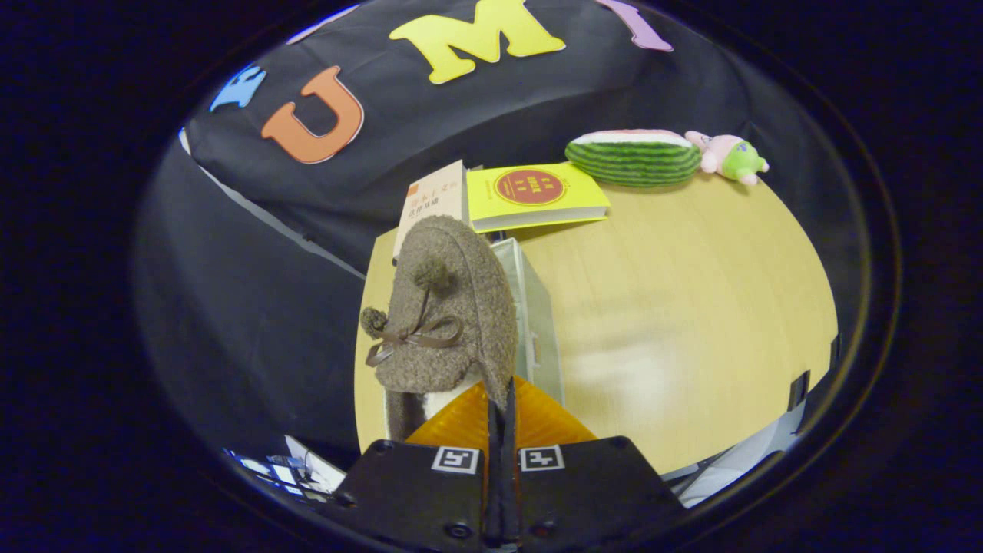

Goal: Open the storage box then place both shoes into the box .Put the left shoe in first, then the right shoe, with the right side of both shoes facing outward in a uniform manner.

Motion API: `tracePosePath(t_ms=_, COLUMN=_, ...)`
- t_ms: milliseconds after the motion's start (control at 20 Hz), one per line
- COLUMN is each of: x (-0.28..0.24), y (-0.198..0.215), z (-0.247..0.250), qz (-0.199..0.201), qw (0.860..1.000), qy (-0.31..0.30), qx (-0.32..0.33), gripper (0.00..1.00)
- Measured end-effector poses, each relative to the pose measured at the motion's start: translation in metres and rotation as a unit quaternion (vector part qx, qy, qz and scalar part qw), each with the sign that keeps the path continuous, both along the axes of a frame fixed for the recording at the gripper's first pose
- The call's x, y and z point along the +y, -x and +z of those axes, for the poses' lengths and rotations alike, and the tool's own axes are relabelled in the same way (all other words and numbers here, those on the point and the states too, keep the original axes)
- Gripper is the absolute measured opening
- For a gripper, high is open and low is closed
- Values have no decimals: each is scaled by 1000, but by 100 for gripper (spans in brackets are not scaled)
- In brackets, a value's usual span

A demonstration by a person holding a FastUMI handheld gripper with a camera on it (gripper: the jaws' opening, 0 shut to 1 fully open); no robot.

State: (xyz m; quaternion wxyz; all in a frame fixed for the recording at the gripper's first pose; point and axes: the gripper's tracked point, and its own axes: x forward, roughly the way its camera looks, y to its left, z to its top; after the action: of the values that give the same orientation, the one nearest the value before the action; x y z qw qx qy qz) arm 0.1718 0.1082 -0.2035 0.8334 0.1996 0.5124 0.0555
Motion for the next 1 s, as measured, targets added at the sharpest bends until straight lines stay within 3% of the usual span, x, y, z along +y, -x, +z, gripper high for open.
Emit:
tracePosePath(t_ms=450, x=-3, y=-11, z=-31, qz=-37, qw=999, qy=28, qx=2, gripper=6)
tracePosePath(t_ms=550, x=5, y=-14, z=-29, qz=-30, qw=999, qy=6, qx=-11, gripper=11)
tracePosePath(t_ms=750, x=-19, y=-15, z=-12, qz=-37, qw=996, qy=64, qx=-56, gripper=100)
tracePosePath(t_ms=1000, x=-35, y=-17, z=39, qz=-30, qw=979, qy=133, qx=-149, gripper=100)
